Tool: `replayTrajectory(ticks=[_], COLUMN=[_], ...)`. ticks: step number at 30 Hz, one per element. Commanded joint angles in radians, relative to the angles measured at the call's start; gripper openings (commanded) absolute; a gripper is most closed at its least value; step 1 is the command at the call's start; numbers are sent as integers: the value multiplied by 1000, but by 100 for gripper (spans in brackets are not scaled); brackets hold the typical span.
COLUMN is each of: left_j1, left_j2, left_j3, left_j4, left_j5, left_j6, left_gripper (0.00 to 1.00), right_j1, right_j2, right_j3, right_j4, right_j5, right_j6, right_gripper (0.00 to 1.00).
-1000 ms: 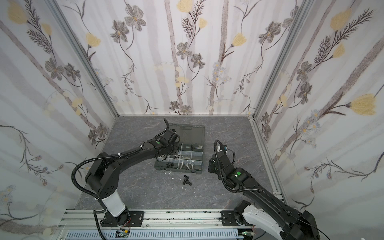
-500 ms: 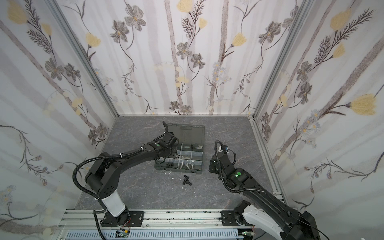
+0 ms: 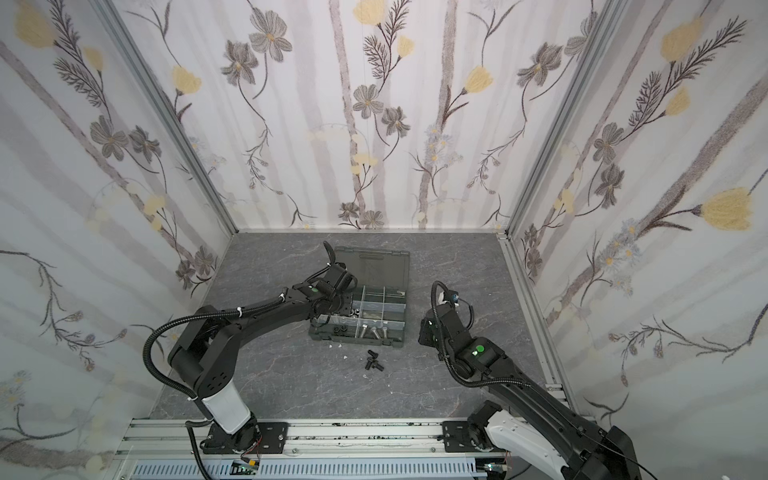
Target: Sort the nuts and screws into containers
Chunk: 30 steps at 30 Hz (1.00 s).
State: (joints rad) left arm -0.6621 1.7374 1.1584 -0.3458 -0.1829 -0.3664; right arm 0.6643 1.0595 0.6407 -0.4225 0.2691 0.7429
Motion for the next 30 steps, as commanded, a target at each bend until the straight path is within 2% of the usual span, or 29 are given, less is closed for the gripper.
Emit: replayTrajectory(ticks=[1,21,26,30], left_j1=[1,12,14,23], left_j2=[-24,-215,-297,-386], left_j3=[-3,-111,-183,-258], left_j4=[4,42,59,82], left_j5=[-17,43,15,14], left_j6=[-9,-84,-135,-173], left_gripper=[40,41,41,44], right_j1=[0,14,83,193], right_j2=[-2,47,101,181], right_j3=[0,-3,-6,7], right_j4=[-7,23,70,113], right_j5=[15,-59,-79,-78], right_j6=[7,-31,-38,-56], right_gripper=[43,41,41,41])
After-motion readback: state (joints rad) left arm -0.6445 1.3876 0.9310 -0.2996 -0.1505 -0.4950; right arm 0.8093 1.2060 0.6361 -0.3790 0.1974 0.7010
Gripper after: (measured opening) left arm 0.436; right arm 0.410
